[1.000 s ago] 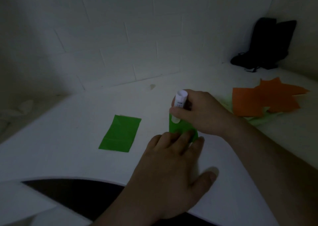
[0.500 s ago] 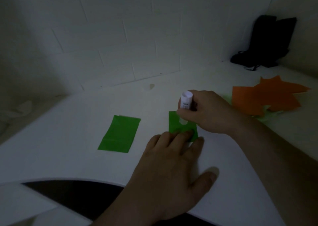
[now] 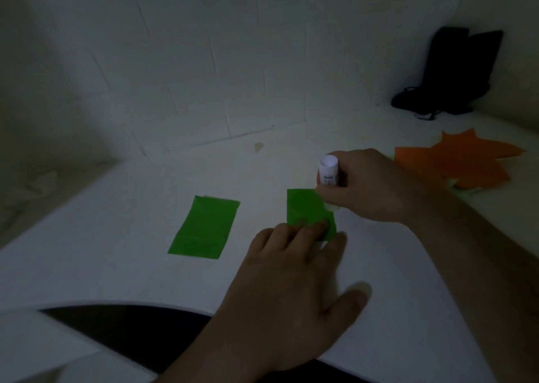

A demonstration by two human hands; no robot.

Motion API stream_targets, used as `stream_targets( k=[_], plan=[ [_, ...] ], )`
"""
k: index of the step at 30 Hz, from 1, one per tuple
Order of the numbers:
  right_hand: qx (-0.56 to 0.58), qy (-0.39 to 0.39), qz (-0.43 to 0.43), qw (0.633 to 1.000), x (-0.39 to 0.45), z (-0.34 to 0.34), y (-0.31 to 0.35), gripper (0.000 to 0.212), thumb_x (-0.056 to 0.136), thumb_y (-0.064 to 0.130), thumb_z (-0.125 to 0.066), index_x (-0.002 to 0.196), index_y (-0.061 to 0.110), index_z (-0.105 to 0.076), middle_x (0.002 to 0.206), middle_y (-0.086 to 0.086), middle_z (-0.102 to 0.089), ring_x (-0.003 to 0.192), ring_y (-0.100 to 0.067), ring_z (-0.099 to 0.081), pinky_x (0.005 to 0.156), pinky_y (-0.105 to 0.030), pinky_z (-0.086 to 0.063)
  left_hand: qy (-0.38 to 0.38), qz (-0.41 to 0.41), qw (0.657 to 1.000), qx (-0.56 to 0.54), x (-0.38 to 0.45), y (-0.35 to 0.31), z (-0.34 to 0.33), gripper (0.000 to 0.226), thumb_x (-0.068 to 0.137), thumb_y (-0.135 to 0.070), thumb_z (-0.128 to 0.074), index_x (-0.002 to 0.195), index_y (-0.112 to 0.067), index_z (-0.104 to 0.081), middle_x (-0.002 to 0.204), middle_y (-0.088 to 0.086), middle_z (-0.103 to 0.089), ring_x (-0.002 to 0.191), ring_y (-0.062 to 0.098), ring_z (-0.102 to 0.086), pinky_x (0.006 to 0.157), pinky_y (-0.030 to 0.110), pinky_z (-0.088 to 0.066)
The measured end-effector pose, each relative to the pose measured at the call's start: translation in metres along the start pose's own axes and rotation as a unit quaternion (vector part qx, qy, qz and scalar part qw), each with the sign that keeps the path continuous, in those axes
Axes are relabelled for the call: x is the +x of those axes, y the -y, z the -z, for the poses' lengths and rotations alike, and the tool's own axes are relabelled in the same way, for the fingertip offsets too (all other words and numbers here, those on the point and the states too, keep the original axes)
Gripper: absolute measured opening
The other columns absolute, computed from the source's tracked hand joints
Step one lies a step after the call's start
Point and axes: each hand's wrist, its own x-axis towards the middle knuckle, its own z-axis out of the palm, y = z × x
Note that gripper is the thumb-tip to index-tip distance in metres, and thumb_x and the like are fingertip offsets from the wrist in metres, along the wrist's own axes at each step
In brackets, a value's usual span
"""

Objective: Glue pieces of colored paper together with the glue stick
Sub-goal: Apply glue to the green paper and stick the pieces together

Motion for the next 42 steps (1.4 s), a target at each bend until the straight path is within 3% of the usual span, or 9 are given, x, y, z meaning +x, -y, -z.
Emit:
stream_targets(
  k=[5,7,11,18,24,30,34,37,42],
  plan=[
    [-0.018,-0.032,0.017,0.999,-0.002,0.001,0.005,0.019,0.087,0.032,-0.069,0.074,0.029,-0.055,0.068,0.006,-0.060,0.068,-0.004,-0.057,0.057,-0.024,-0.034,0.008,0.003,1.000,-0.001,-0.001,0.000,-0.001,0.076,0.097,-0.077,-0.017,0.161,-0.036,-0.023,0.163,-0.001,-0.026,0.140,0.023,-0.028,0.116,0.042,-0.025],
    [0.020,-0.062,0.018,0.998,-0.003,0.002,0.011,0.020,0.088,0.030,-0.069,0.074,0.032,-0.054,0.069,0.006,-0.059,0.070,0.000,-0.057,0.056,-0.014,-0.035,0.005,0.004,1.000,-0.002,-0.001,0.000,-0.001,0.076,0.097,-0.077,-0.017,0.161,-0.036,-0.023,0.155,0.001,-0.030,0.135,0.022,-0.031,0.114,0.041,-0.028],
    [0.080,-0.060,0.011,0.995,-0.001,-0.004,0.017,0.012,0.090,0.030,-0.068,0.084,0.022,-0.063,0.075,0.003,-0.066,0.071,-0.007,-0.061,0.057,-0.014,-0.040,-0.009,0.004,1.000,0.002,0.000,-0.001,0.000,0.074,0.099,-0.075,-0.019,0.159,-0.034,-0.029,0.133,-0.006,-0.042,0.121,0.018,-0.039,0.107,0.041,-0.035],
    [0.078,-0.001,0.017,0.997,0.001,-0.016,0.012,0.013,0.090,0.035,-0.066,0.086,0.023,-0.063,0.081,0.002,-0.068,0.075,-0.012,-0.065,0.073,-0.041,-0.056,-0.020,0.007,1.000,0.002,-0.001,0.001,-0.003,0.077,0.097,-0.076,-0.022,0.160,-0.031,-0.024,0.134,-0.010,-0.041,0.127,0.019,-0.032,0.108,0.039,-0.031],
    [0.086,0.004,0.012,0.996,0.002,-0.019,0.017,0.021,0.092,0.035,-0.068,0.080,0.045,-0.052,0.080,0.015,-0.064,0.073,0.005,-0.059,0.065,-0.021,-0.040,-0.025,0.011,1.000,0.002,0.000,-0.001,-0.003,0.072,0.097,-0.076,-0.023,0.150,-0.029,-0.039,0.127,-0.011,-0.044,0.112,0.017,-0.038,0.099,0.041,-0.037],
    [0.089,-0.015,0.011,0.996,-0.001,-0.021,0.021,0.017,0.093,0.030,-0.068,0.080,0.025,-0.058,0.074,0.009,-0.062,0.067,0.005,-0.056,0.057,-0.010,-0.037,-0.033,-0.001,0.999,-0.004,-0.001,-0.001,-0.002,0.069,0.098,-0.073,-0.028,0.150,-0.030,-0.042,0.131,-0.007,-0.049,0.111,0.019,-0.045,0.097,0.042,-0.040],
    [0.088,-0.017,-0.004,0.996,-0.001,-0.024,0.016,0.016,0.093,0.034,-0.065,0.089,0.019,-0.063,0.082,0.004,-0.067,0.073,-0.006,-0.060,0.063,-0.020,-0.044,-0.119,0.026,0.956,-0.265,-0.004,0.023,0.005,0.027,0.093,-0.047,-0.060,0.112,-0.034,-0.075,0.113,-0.016,-0.065,0.100,0.001,-0.063,0.093,0.023,-0.050],
    [0.087,-0.014,-0.003,0.996,-0.002,-0.024,0.015,0.015,0.095,0.036,-0.065,0.090,0.022,-0.062,0.082,0.005,-0.066,0.071,-0.005,-0.060,0.061,-0.022,-0.043,-0.159,0.091,0.948,-0.259,0.013,0.072,0.023,0.010,0.087,-0.039,-0.070,0.095,-0.037,-0.077,0.100,-0.016,-0.069,0.093,-0.001,-0.064,0.087,0.028,-0.053],
    [0.088,-0.009,0.001,0.996,-0.001,-0.023,0.016,0.015,0.096,0.036,-0.065,0.092,0.022,-0.063,0.082,0.004,-0.067,0.071,-0.011,-0.062,0.064,-0.029,-0.047,-0.027,0.079,0.983,-0.163,0.067,0.111,0.032,0.057,0.072,-0.081,-0.062,0.112,-0.042,-0.072,0.118,-0.008,-0.069,0.114,0.015,-0.059,0.106,0.042,-0.044]
  ],
)
